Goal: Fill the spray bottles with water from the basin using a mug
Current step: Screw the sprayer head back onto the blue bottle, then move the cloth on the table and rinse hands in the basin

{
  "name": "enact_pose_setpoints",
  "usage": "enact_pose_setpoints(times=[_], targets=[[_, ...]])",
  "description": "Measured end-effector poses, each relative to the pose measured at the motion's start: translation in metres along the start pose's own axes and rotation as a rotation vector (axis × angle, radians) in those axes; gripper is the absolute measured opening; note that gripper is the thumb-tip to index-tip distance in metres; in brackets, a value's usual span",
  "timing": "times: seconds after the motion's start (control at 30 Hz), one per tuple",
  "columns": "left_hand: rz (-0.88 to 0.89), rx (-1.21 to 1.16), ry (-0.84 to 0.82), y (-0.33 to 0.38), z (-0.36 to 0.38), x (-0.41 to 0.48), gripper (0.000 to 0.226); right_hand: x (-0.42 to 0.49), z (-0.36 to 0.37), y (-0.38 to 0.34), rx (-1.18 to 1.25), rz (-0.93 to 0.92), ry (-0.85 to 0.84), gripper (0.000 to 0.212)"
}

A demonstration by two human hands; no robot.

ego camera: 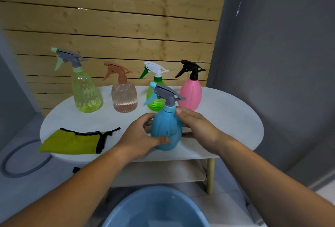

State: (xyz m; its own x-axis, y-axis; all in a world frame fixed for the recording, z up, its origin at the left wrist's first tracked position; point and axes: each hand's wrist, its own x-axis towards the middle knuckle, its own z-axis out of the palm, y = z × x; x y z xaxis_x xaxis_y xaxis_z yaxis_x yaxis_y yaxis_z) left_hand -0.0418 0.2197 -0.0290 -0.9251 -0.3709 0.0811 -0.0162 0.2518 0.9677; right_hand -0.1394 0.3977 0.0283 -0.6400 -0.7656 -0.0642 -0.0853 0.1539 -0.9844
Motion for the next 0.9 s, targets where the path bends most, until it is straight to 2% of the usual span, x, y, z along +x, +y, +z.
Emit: enact_pose_setpoints(times=[0.13,0.33,0.6,0.73,0.9], targets=[[0.049,0.048,0.028,0.015,0.03,0.008,0.087,-0.01,-0.032,-0.001,0.083,0.055,0.076,0.045],[0.102,0.046,0.002,0.041,0.1,0.059,0.07,-0.014,-0.107,0.01,0.162,0.046,0.233,0.065],[0.09,0.048,0.007,0.052,0.181,0.141,0.075,0.017,-0.18,0.026,0.229,0.008,0.401,0.065],[0.079,0.035,0.008,0.048,0.2,0.171,0.083,0.032,-0.2,0.03,0.23,0.019,0.423,0.064],[0.055,0.026,-0.01,0.042,0.215,0.191,0.081,0.046,-0.218,0.037,0.239,0.04,0.444,0.063]])
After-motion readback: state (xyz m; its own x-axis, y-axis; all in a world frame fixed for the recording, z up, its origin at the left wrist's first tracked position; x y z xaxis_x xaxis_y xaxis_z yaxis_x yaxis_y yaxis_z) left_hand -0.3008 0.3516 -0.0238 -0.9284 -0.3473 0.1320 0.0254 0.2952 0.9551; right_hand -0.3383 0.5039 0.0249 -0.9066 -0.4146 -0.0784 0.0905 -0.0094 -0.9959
